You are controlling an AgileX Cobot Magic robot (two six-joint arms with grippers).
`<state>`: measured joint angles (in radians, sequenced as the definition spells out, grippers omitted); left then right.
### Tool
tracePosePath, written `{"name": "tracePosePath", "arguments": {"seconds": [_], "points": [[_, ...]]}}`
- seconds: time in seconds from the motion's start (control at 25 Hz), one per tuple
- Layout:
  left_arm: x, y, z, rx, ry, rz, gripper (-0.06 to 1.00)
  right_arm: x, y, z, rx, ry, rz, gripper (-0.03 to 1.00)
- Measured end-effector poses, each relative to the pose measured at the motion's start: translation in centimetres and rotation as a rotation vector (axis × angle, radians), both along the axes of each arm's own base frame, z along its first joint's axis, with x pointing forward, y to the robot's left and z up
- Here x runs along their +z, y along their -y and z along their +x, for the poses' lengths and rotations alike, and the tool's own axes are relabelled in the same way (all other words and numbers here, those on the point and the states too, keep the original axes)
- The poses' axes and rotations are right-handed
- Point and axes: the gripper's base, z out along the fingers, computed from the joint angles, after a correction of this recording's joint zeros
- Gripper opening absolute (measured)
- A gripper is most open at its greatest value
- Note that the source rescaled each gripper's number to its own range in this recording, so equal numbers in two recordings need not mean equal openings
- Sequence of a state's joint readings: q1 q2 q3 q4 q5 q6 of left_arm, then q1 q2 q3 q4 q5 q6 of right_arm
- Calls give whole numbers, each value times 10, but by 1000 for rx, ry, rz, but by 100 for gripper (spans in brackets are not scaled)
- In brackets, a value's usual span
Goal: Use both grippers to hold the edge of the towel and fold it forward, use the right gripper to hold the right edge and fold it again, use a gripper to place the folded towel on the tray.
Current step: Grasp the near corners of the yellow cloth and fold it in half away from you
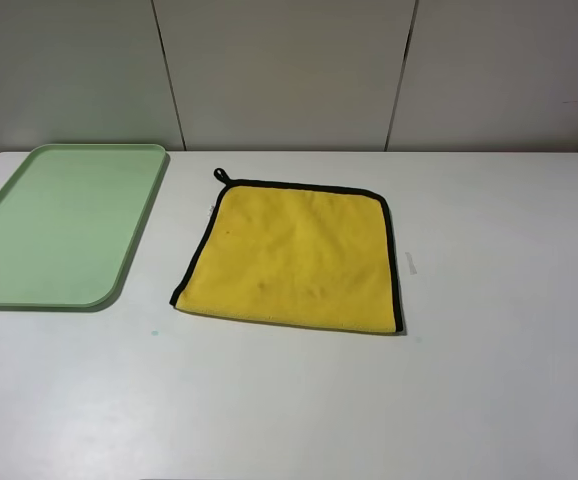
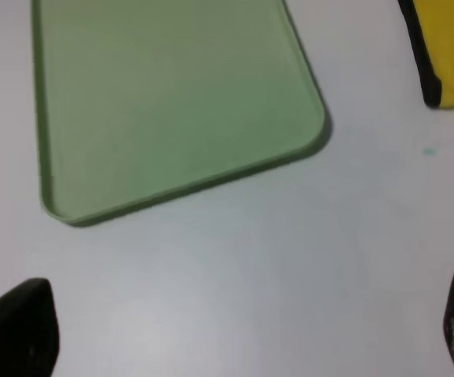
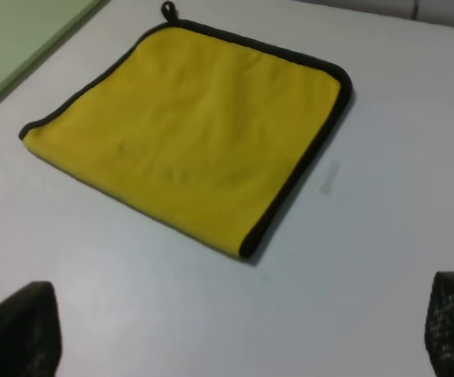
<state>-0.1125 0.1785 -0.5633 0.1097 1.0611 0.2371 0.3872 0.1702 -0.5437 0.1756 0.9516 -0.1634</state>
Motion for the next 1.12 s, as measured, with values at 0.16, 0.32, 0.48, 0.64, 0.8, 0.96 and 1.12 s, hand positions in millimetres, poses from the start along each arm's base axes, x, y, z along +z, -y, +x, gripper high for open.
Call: {"name": "tracePosePath", "arguments": {"seconds": [0.16,0.32,0.48,0.64,0.8,0.96,1.12], "points": [[8,2,12,-58,-54,65,98,14,-12,21,78,3,-79,100],[12,5,24,-151,-98,116,98,20,-22,42,136,-35,-153,100],[10,10,36,-281,-138,175,98,17,-32,62,187,-75,-212,100],[9,19,54,-395,-149,222,98,8,-42,80,262,-128,-272,100],[6,29,75,-494,-154,276,98,-1,-51,97,303,-172,-294,100],[-2,37,93,-609,-209,367,98,-9,-55,110,331,-180,-337,100],[-10,42,112,-726,-228,475,98,-15,-59,120,411,-135,-433,100]]}}
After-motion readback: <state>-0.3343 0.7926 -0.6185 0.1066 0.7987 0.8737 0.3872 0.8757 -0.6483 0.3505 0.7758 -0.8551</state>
